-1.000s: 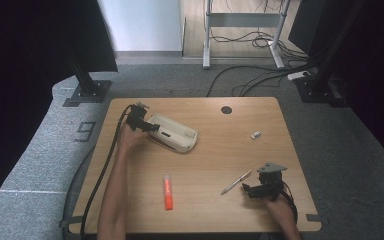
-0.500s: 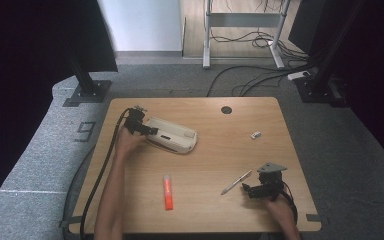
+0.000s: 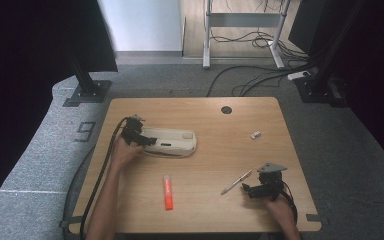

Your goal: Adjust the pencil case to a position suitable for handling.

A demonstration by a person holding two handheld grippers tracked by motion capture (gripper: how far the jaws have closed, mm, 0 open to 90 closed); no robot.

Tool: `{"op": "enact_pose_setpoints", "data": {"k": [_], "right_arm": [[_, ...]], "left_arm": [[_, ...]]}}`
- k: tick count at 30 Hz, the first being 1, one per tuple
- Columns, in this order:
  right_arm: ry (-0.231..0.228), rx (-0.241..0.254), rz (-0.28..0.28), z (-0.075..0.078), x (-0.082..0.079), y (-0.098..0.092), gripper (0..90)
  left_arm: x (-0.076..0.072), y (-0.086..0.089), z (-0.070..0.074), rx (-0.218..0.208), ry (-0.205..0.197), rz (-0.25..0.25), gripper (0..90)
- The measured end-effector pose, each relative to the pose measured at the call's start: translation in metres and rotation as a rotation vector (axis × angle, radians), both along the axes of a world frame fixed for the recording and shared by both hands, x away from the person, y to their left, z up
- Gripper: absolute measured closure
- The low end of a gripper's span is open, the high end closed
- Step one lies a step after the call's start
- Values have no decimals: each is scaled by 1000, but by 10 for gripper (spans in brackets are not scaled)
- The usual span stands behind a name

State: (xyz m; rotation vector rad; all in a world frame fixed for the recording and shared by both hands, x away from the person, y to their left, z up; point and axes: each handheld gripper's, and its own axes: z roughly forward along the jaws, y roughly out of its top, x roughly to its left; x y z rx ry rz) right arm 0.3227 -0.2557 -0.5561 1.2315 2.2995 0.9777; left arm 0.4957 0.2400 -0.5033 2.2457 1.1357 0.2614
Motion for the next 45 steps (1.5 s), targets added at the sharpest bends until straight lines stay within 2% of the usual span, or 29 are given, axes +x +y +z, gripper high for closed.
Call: {"op": "enact_pose_setpoints", "data": {"k": [12, 15, 18, 20, 21, 22, 27, 29, 33, 39, 41, 45], "right_arm": [[0, 0, 0, 0, 0, 0, 0], [0, 0, 0, 0, 0, 0, 0], [0, 0, 0, 0, 0, 0, 0], [0, 0, 0, 0, 0, 0, 0], [0, 0, 0, 0, 0, 0, 0], [0, 0, 0, 0, 0, 0, 0], [0, 0, 0, 0, 0, 0, 0], [0, 0, 0, 0, 0, 0, 0], [0, 0, 0, 0, 0, 0, 0], [0, 0, 0, 0, 0, 0, 0], [0, 0, 0, 0, 0, 0, 0], [0, 0, 0, 0, 0, 0, 0]], "left_arm": [[-34, 2, -1, -42, 3, 19, 84], [-40, 3, 2, -54, 0, -1, 102], [-46, 5, 9, -103, -1, -33, 121], [-51, 3, 14, -92, -13, -73, 138], [-57, -3, 19, -87, -24, -121, 143], [-57, -3, 19, -87, -24, -121, 147], [-64, -15, 18, -69, -23, -218, 182], [-63, -16, 14, -51, -14, -232, 196], [-55, -11, 3, -13, 21, -212, 227], [-63, -19, 1, 58, 8, -235, 323], [-66, -21, 0, 55, 10, -253, 351], [-72, -21, -3, 2, 30, -264, 402]]}}
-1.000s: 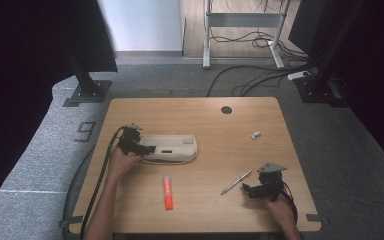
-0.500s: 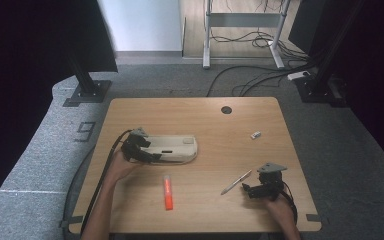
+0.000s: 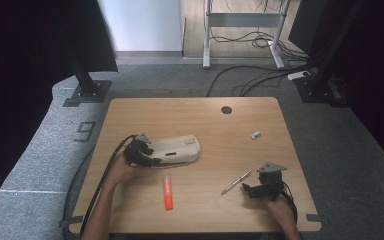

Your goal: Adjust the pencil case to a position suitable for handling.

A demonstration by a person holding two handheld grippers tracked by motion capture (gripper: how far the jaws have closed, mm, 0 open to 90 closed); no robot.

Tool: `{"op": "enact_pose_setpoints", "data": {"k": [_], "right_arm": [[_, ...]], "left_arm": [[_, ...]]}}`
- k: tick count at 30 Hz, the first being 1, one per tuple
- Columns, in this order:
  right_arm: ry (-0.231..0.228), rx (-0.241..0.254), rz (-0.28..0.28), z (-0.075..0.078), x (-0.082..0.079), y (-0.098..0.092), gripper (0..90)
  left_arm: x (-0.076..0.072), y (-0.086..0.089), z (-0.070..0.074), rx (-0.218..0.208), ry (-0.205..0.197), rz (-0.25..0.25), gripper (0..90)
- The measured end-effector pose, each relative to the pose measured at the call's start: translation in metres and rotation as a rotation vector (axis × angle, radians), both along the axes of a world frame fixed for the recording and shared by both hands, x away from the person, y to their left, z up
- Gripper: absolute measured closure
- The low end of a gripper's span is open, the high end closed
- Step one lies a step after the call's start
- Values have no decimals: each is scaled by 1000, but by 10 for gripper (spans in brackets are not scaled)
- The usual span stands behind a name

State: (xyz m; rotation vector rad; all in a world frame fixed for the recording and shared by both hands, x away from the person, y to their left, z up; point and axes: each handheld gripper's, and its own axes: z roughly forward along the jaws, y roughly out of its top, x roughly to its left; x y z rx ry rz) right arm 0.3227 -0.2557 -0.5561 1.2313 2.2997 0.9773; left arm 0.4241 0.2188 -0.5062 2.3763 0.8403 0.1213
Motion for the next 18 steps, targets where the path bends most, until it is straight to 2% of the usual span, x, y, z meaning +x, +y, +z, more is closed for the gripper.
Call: {"op": "enact_pose_setpoints", "data": {"k": [3, 6, 10, 13, 14, 18], "right_arm": [[0, 0, 0, 0, 0, 0, 0], [0, 0, 0, 0, 0, 0, 0], [0, 0, 0, 0, 0, 0, 0], [0, 0, 0, 0, 0, 0, 0], [0, 0, 0, 0, 0, 0, 0], [0, 0, 0, 0, 0, 0, 0]], "left_arm": [[-3, 0, -1, -2, 10, -5, 421], [-9, -3, 0, 23, 9, -30, 439], [-14, -4, 0, 30, 6, -44, 419], [-18, -5, -2, 34, -16, -33, 427], [-20, -5, -3, 37, -38, -28, 458], [-24, -3, -4, 32, -65, -21, 510]]}}
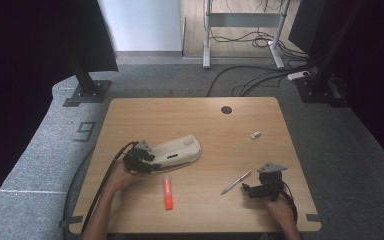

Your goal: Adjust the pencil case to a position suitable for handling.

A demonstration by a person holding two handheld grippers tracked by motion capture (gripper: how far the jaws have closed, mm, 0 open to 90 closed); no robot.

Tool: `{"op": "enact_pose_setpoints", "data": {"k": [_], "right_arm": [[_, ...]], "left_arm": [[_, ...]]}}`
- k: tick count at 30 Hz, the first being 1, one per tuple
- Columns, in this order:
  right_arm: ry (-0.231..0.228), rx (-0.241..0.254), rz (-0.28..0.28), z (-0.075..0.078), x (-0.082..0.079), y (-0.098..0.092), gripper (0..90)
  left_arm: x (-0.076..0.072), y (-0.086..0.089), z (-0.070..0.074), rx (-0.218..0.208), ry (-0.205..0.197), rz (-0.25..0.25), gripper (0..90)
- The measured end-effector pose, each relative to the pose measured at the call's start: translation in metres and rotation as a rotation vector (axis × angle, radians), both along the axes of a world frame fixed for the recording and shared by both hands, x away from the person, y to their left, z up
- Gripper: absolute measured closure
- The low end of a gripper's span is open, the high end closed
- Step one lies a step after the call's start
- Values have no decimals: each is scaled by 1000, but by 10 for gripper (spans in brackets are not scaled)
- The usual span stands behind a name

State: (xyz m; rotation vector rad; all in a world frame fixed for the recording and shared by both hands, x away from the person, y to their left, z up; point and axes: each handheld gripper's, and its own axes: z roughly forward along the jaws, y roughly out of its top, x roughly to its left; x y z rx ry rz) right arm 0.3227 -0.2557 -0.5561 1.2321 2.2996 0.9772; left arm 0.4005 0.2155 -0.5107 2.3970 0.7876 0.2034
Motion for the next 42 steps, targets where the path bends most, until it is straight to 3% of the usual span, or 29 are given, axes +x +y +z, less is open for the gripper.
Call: {"op": "enact_pose_setpoints", "data": {"k": [4, 10, 15, 21, 30, 42], "right_arm": [[0, 0, 0, 0, 0, 0, 0], [0, 0, 0, 0, 0, 0, 0], [0, 0, 0, 0, 0, 0, 0], [0, 0, 0, 0, 0, 0, 0], [0, 0, 0, 0, 0, 0, 0], [1, 1, 13, 0, 1, -1, 0]], "left_arm": [[-3, -3, 1, 17, -23, 9, 582], [-8, -5, 8, -14, -52, 12, 715], [-11, -5, 12, -46, -55, 41, 740], [-11, -1, 15, -109, -20, 61, 752], [-12, 5, 22, -166, -56, 80, 769], [-10, 9, 25, -198, -79, 108, 774]]}}
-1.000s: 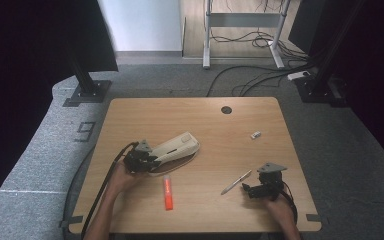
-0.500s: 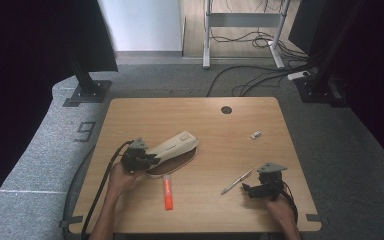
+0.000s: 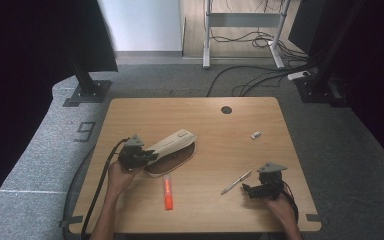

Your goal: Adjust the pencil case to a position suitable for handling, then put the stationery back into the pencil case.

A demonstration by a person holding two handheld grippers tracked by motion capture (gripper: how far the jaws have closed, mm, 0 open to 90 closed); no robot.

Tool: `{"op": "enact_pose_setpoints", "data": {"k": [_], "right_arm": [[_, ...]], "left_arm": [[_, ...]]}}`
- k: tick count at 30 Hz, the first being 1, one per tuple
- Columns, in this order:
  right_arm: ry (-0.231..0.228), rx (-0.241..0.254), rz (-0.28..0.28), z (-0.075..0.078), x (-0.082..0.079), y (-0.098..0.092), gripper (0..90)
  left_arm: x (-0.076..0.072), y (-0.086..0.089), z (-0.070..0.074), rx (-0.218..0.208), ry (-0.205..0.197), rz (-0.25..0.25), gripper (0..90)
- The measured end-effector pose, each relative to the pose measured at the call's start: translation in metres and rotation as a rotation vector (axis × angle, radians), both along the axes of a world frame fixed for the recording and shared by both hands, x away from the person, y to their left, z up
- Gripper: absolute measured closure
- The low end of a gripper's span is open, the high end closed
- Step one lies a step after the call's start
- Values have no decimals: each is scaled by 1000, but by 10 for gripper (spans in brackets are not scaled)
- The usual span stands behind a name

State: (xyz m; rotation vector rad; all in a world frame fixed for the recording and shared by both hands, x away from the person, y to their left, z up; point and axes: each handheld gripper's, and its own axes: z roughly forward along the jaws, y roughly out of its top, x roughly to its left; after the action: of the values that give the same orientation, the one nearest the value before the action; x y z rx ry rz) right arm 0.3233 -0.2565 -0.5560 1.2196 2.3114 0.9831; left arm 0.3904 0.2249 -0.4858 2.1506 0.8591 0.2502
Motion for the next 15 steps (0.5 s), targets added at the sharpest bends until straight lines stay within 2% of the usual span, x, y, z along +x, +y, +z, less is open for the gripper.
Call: {"op": "enact_pose_setpoints", "data": {"k": [6, 15], "right_arm": [[8, -2, -3, 1, 1, -1, 10], [25, 26, 2, 8, 2, -2, 26]], "left_arm": [[0, 1, 0, -15, 4, 5, 774], [0, 3, 1, -23, 6, 0, 771]]}}
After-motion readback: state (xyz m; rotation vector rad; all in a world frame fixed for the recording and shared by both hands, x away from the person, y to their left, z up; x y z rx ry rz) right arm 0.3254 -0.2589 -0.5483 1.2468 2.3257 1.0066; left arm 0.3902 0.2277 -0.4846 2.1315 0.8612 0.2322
